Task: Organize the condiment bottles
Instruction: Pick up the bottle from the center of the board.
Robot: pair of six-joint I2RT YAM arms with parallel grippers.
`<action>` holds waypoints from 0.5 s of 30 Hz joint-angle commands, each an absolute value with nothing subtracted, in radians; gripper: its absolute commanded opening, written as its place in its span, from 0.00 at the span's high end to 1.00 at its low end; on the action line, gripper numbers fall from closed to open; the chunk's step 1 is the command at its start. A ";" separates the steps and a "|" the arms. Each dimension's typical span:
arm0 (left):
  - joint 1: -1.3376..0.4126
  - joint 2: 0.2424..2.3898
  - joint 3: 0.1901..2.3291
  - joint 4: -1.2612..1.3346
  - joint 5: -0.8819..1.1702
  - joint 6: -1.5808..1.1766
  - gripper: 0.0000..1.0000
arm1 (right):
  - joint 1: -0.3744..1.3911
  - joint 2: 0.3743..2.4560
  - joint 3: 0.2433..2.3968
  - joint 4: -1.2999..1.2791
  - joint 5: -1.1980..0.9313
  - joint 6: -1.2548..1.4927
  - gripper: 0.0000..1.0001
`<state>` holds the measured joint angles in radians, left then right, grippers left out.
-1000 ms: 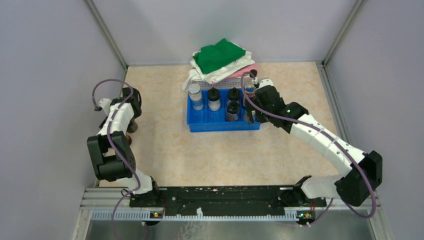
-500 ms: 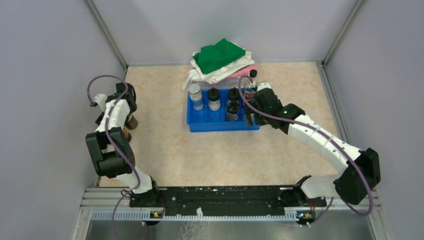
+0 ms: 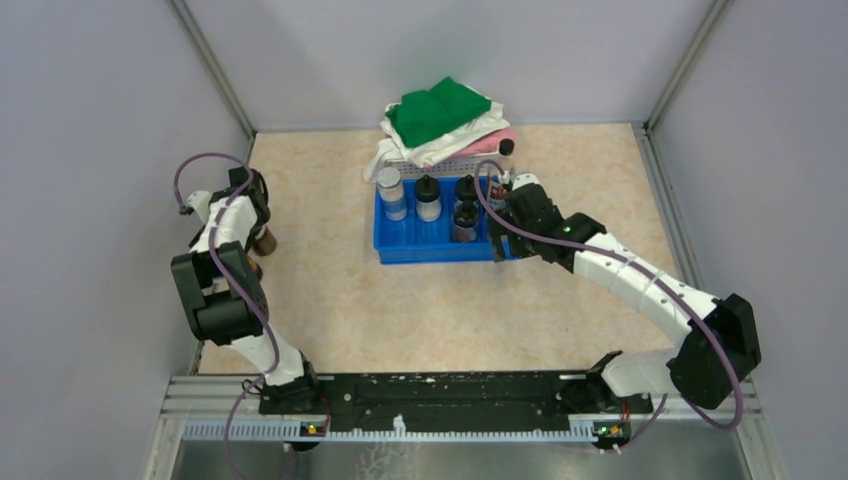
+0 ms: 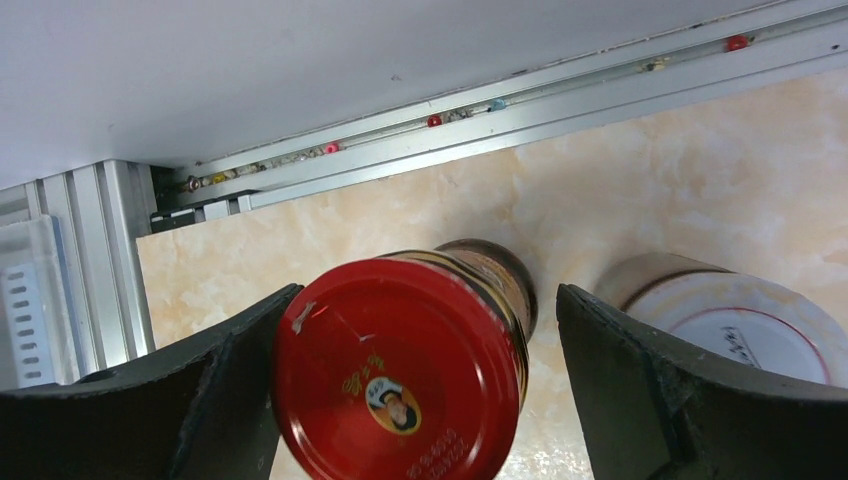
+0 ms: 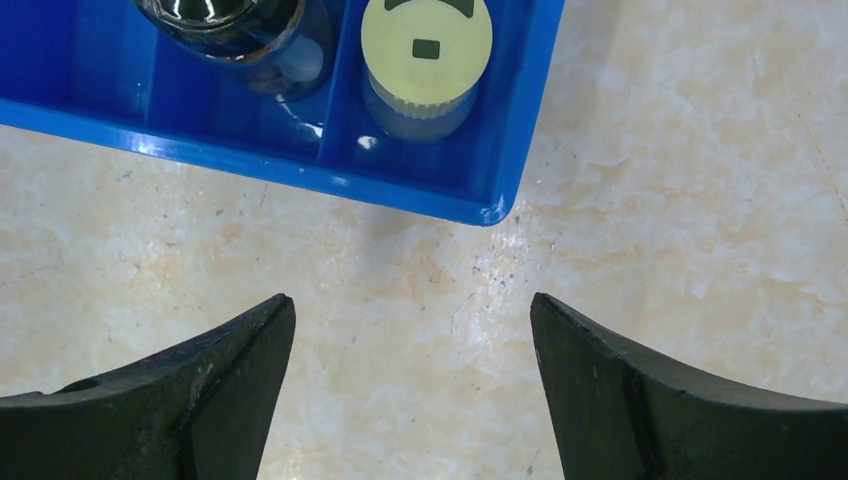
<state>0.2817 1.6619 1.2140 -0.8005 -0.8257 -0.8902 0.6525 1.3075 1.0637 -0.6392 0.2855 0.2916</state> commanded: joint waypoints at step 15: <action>0.305 1.715 1.233 -0.643 -0.710 -0.797 0.22 | 0.658 1.290 1.042 -0.600 0.281 0.294 0.14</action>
